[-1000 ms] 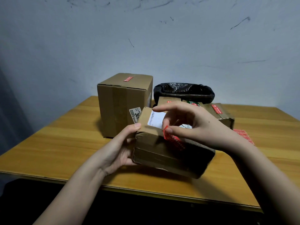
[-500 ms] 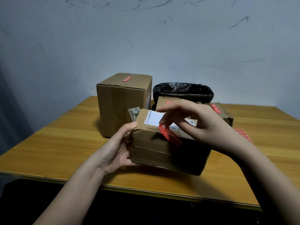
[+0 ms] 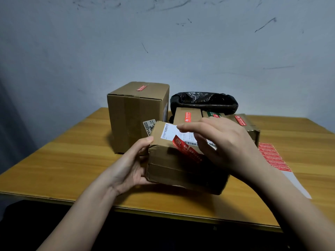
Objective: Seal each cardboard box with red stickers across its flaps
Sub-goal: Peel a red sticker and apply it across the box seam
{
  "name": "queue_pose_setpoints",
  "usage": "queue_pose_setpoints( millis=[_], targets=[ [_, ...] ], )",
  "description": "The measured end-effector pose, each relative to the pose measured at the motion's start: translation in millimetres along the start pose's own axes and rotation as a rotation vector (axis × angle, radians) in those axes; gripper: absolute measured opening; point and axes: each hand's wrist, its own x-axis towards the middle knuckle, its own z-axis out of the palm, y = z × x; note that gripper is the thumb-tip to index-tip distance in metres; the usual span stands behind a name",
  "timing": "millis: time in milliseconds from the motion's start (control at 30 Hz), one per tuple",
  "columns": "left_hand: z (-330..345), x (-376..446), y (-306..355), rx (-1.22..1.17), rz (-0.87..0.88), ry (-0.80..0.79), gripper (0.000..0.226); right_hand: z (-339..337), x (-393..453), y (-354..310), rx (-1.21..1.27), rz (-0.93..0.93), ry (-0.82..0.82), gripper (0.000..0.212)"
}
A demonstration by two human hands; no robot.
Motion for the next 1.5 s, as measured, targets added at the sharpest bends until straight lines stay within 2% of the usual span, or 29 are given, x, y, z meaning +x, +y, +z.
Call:
queue_pose_setpoints(
  millis=[133,200,300,400,667,767,900,1100,1267,1367,1500],
  targets=[
    [2.4,-0.4,0.6,0.000,0.013,0.007,0.047,0.6,-2.1,7.9,0.232,0.319,-0.188,0.032],
    [3.0,-0.3,1.5,-0.005,0.016,0.010,0.047,0.4,-1.0,9.9,0.300,0.389,-0.284,0.032],
    [3.5,0.3,1.6,0.000,0.018,0.010,0.046,-0.4,2.5,9.0,0.339,0.413,-0.356,0.019],
    [2.2,1.6,0.5,0.010,0.018,0.016,0.047,0.2,3.8,9.3,0.372,0.411,-0.342,0.010],
    [-1.5,3.1,-0.6,0.017,0.017,0.011,0.060,0.0,3.0,12.1,0.453,0.352,-0.348,0.004],
    [-0.9,3.2,-0.1,0.017,0.025,0.014,0.052,0.0,2.1,12.9,0.478,0.328,-0.342,0.005],
    [-0.8,3.6,1.2,0.022,0.023,0.019,0.051,-0.4,0.7,13.0,0.502,0.303,-0.290,0.014],
    [-2.3,3.1,1.2,0.025,-0.002,0.019,0.049,-1.3,-0.3,13.4,0.517,0.288,-0.271,0.015],
    [-3.6,4.2,2.1,0.012,-0.026,0.020,0.048,-3.9,-1.3,12.1,0.519,0.248,-0.242,0.004],
    [-6.2,6.2,2.2,-0.007,-0.038,0.044,0.060,-7.3,-2.3,11.0,0.561,0.226,-0.210,0.010],
    [-8.4,6.5,-0.4,0.025,-0.020,0.105,0.051,-16.2,0.2,11.1,0.668,0.284,-0.148,0.003]
  ],
)
